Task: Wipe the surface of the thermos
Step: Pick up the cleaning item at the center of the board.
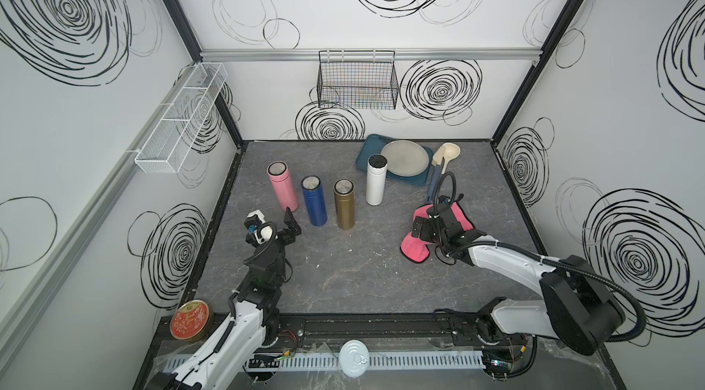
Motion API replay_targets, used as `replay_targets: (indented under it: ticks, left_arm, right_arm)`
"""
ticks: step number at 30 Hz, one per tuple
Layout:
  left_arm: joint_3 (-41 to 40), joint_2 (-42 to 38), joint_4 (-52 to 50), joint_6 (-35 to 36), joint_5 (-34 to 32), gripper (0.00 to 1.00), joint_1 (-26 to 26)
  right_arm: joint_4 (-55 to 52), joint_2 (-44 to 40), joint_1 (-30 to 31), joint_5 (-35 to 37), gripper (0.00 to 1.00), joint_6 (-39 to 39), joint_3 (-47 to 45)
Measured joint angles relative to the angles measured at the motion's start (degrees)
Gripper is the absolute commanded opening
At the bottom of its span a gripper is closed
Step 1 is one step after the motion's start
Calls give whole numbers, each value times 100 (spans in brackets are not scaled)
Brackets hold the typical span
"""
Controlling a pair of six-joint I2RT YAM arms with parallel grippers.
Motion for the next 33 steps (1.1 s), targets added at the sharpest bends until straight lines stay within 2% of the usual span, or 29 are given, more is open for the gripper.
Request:
replay_targets:
  ticks: [7,8,10,13,16,19,28,33]
  left_arm:
    - [0,0,2,0,2,99,0]
    - [0,4,2,0,2,99,0]
    - [0,26,2,0,2,99,0]
    - [0,52,2,0,2,99,0]
    - [0,98,2,0,2,99,0]
    - [0,149,2,2,4,99,0]
    - [87,306,-129,15,9,99,-4]
    - [365,151,-413,11,317,99,-7]
  right_arm:
    - [35,1202,79,96,100,-131,522]
    - [63,1266,83,125,96,-131,570]
    - [166,1397,98,229,82,-144,632]
    - [286,1449,103,341,45,-122,605]
    - [378,1392,107,374,18,-52,496]
    - [367,1207,129,289,0,39,365]
    - [-654,37,339,345,0,675,330]
    - [-1362,-752,1045,763,0,1453,896]
